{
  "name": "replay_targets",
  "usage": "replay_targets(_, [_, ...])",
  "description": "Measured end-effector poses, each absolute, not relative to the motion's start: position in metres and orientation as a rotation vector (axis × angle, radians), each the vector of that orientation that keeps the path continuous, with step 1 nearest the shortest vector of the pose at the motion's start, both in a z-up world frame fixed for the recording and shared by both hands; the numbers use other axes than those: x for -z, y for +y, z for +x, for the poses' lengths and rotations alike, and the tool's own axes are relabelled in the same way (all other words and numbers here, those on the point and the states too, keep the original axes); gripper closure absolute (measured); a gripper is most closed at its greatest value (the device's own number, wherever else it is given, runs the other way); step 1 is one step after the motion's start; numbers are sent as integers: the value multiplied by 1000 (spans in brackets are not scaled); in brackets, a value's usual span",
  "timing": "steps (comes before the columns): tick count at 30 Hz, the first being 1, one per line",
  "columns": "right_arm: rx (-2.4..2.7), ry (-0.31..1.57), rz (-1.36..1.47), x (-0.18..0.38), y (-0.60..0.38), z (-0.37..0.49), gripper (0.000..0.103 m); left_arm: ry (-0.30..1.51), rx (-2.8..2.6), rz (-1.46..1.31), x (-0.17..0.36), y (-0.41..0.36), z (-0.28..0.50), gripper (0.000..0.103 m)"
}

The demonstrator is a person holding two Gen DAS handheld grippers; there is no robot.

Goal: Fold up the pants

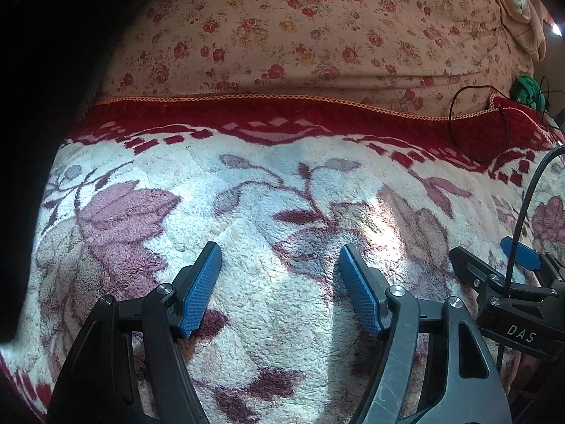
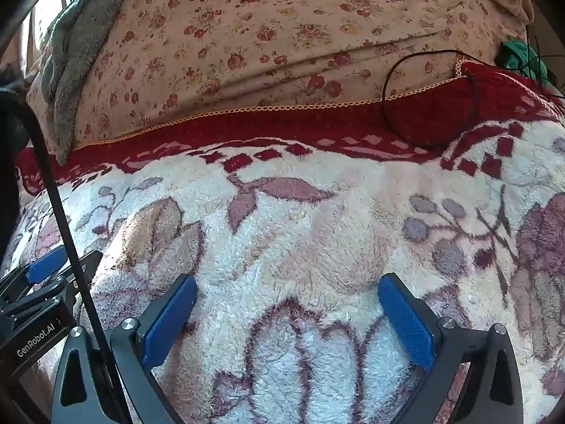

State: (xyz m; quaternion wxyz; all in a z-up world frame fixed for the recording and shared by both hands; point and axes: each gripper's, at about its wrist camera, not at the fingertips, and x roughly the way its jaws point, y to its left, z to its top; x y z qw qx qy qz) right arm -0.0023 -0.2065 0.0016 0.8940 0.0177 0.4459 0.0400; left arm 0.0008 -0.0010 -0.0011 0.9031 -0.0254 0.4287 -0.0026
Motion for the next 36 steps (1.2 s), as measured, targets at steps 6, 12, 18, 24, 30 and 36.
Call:
replay_targets(6, [-83, 925, 37, -2, -207, -2, 1, 887, 6, -54, -1, 1, 0, 33])
replay_targets(12, [-83, 925, 37, -2, -207, -2, 1, 887, 6, -55, -1, 2, 0, 33])
replay_targets(18, [-83, 925, 36, -2, -206, -2, 1, 886, 7, -56, -1, 2, 0, 33])
replay_targets(24, [-83, 925, 36, -2, -206, -2, 1, 886, 7, -56, -1, 3, 0, 33])
replay_targets(30, [-82, 925, 36, -2, -206, -2, 1, 887, 8, -59, -1, 2, 2, 33])
replay_targets(36, [-83, 925, 36, -1, -206, -2, 1, 887, 8, -59, -1, 2, 2, 33])
